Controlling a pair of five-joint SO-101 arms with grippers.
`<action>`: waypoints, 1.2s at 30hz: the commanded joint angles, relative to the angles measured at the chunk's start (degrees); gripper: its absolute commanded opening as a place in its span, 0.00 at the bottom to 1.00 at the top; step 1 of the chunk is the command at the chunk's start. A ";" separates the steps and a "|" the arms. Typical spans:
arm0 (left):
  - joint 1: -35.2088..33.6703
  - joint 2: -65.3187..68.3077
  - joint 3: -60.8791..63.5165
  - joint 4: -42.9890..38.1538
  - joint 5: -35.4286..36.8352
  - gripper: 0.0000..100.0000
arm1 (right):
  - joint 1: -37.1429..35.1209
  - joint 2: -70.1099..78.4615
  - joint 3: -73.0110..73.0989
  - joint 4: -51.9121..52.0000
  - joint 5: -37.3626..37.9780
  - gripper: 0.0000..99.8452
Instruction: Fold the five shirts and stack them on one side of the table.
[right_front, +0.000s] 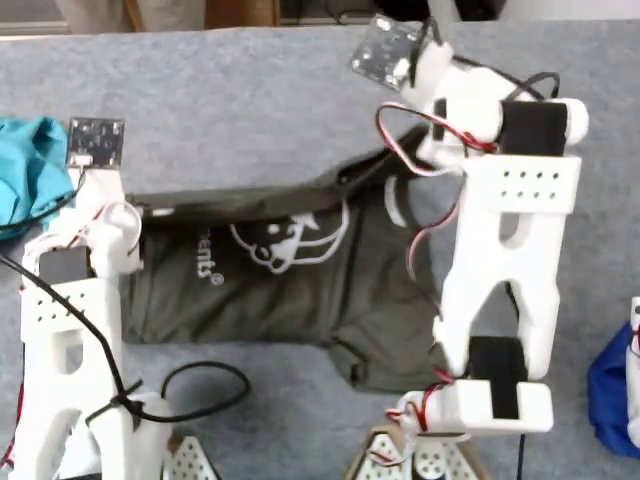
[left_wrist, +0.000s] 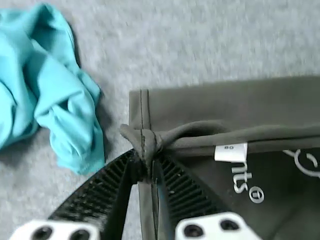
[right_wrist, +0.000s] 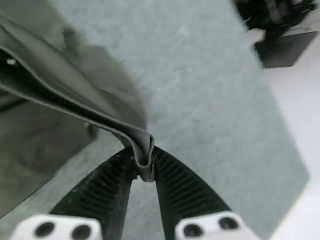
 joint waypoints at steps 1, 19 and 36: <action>-0.62 -0.92 -3.08 2.37 -0.53 0.02 | -0.04 -0.40 -2.68 4.48 0.44 0.01; -0.62 -1.19 4.22 4.84 -6.33 0.02 | 2.33 -32.66 54.99 -10.46 1.58 0.01; -0.62 -1.10 7.56 4.84 -6.42 0.02 | 5.58 -45.58 91.38 -24.18 1.67 0.01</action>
